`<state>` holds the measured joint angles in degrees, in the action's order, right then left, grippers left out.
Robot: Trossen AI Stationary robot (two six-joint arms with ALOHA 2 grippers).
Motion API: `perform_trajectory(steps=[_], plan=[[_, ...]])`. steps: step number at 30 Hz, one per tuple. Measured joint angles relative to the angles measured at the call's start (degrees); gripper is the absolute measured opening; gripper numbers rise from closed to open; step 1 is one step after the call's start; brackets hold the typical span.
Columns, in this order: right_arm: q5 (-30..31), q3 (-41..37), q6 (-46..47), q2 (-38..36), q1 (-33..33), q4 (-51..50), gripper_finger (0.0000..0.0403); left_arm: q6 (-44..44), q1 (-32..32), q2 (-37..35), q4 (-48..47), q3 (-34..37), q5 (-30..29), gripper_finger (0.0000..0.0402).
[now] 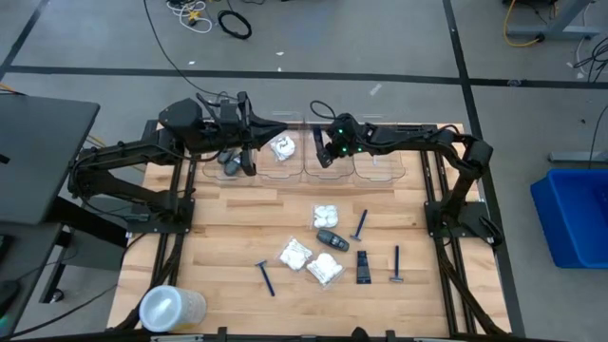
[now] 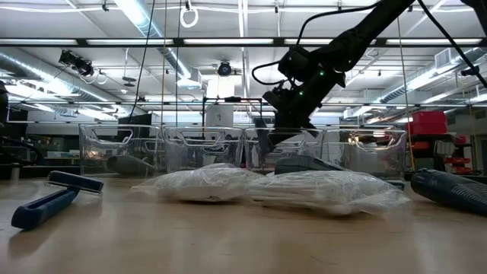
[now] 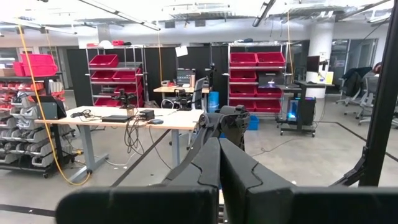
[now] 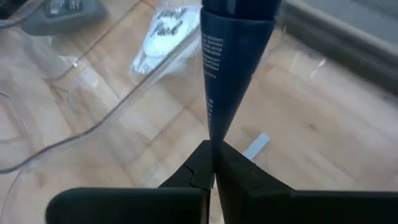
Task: Pick & Place Travel size toiletries
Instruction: Put the left blue shave cream into the middle right transparent bin
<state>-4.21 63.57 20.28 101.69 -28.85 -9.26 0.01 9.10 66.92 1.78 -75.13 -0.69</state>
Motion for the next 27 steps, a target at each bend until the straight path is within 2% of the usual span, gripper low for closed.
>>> perform_trajectory(steps=[27], plan=[[-0.5,0.0,0.3,0.0,0.0,-2.4,0.0018,-2.7,0.0,0.0,-1.1,0.0,0.0,0.0008]])
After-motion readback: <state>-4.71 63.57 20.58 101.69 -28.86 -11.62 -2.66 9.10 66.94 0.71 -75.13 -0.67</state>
